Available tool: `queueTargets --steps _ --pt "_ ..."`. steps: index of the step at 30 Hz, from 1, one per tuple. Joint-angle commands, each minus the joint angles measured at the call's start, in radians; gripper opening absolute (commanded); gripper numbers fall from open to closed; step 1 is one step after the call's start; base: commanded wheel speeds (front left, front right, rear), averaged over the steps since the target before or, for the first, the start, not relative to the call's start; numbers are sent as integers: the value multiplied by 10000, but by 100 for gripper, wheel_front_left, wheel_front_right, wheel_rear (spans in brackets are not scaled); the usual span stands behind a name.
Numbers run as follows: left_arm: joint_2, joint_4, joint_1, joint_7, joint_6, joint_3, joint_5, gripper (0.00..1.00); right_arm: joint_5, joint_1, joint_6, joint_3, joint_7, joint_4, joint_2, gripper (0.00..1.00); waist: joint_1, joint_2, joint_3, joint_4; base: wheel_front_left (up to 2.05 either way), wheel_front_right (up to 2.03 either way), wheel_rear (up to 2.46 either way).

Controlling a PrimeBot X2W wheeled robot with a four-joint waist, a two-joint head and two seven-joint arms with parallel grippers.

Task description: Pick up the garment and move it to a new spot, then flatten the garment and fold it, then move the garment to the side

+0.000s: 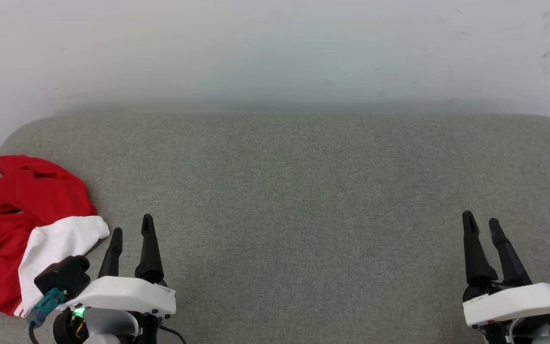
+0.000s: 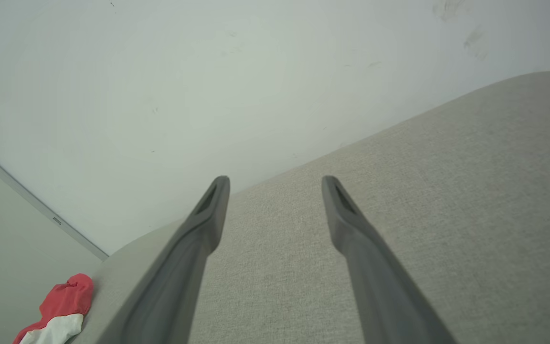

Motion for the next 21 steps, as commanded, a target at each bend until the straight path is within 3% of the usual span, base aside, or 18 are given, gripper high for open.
queueTargets --steps 1,21 --pt "114 -164 -12 -102 95 -100 337 100 -327 -32 -2 12 -95 -176 8 100 0 0 -4 -2 0 0 0" --pt "464 -309 67 -611 766 -833 2332 100 -2553 128 -2 68 -606 -345 15 100 0 0 11 10 0 0 0"
